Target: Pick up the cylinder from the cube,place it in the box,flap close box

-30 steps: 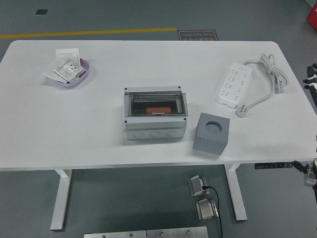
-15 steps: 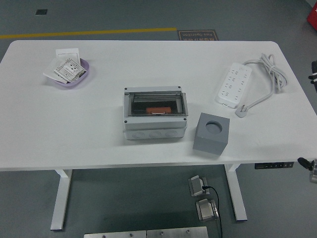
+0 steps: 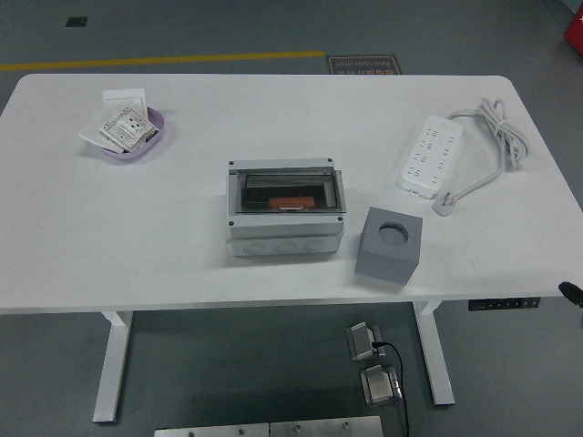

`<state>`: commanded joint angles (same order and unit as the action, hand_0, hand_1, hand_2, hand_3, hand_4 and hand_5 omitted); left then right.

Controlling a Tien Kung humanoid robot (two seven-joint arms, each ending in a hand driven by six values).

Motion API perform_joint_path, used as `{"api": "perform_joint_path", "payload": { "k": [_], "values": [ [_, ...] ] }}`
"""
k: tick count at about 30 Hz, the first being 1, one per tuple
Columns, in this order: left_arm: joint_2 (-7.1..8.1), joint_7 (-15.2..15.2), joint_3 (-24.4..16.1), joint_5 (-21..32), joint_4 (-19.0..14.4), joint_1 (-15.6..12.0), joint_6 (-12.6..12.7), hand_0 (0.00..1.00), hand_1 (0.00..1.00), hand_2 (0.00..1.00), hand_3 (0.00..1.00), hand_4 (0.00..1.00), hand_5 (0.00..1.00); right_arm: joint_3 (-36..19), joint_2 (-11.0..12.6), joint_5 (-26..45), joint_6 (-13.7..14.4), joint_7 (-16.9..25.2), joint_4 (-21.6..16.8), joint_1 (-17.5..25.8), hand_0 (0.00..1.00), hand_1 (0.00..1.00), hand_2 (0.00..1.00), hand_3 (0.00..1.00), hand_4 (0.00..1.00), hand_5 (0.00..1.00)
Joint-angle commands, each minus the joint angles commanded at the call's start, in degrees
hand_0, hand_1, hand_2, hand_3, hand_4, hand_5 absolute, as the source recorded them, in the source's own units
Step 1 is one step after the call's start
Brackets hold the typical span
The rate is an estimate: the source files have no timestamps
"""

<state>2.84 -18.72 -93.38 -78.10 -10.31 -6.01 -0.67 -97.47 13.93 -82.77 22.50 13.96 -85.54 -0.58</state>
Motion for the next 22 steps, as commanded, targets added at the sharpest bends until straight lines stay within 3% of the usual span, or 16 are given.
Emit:
{"api": "perform_joint_path", "payload": {
  "k": [22],
  "values": [
    [-0.37, 0.1, -0.3, -0.03, 0.0, 0.55, -0.08, 0.644, 0.668, 0.671, 0.621, 0.672, 0.392, -2.63, -0.47, 0.1, 0.07, 0.16, -1.38, -0.05, 0.504, 0.474, 0.606, 0.638, 0.919, 0.757]
  ]
}}
